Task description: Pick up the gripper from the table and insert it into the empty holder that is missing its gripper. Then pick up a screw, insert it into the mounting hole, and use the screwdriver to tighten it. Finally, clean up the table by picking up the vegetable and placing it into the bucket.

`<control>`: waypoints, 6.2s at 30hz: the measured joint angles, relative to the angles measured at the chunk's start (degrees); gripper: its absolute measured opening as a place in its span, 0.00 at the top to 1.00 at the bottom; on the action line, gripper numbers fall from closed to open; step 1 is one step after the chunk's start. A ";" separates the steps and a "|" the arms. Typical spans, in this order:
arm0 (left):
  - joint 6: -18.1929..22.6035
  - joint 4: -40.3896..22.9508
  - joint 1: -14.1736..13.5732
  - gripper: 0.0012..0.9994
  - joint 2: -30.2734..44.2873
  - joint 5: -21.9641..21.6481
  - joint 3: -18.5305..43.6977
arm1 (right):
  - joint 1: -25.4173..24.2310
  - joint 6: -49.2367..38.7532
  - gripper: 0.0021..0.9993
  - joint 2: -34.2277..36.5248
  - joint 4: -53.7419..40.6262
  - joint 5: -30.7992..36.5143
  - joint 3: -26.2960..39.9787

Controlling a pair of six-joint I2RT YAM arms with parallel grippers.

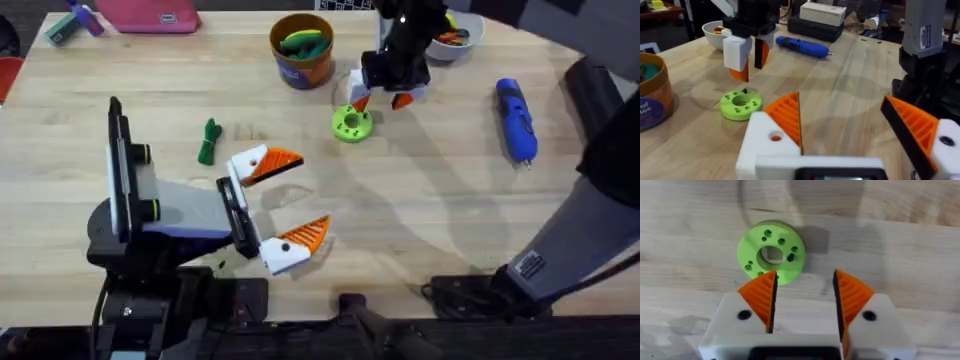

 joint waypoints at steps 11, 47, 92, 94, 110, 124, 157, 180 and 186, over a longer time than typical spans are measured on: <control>0.02 0.01 0.00 0.01 0.01 0.01 0.00 | 1.01 0.00 0.46 2.73 2.04 0.56 0.09; 0.01 0.01 0.00 0.01 0.00 0.01 0.00 | 1.88 0.00 0.84 5.59 3.93 0.73 0.13; 0.02 0.02 0.00 0.01 0.00 0.00 0.00 | 2.76 -0.24 1.00 2.62 -6.22 0.77 10.36; 0.02 0.02 0.00 0.01 0.02 0.00 0.00 | 3.29 -0.80 1.00 1.95 -8.92 0.78 13.58; 0.02 0.01 0.00 0.01 0.02 0.00 0.00 | 16.00 -12.71 1.00 0.96 -25.67 1.19 42.53; 0.02 0.00 0.00 0.01 0.02 0.00 0.00 | 30.13 -28.27 1.00 0.96 -26.98 -1.12 43.47; 0.02 0.02 0.00 0.01 0.00 0.00 0.00 | 35.52 -36.46 1.00 4.23 -28.70 -5.69 43.58; 0.01 0.02 0.00 0.01 0.02 0.01 0.00 | 35.52 -36.46 1.00 7.48 -28.70 -5.76 43.58; 0.02 0.01 0.00 0.01 0.00 0.00 0.00 | 35.52 -36.47 1.00 7.49 -28.68 -5.73 43.58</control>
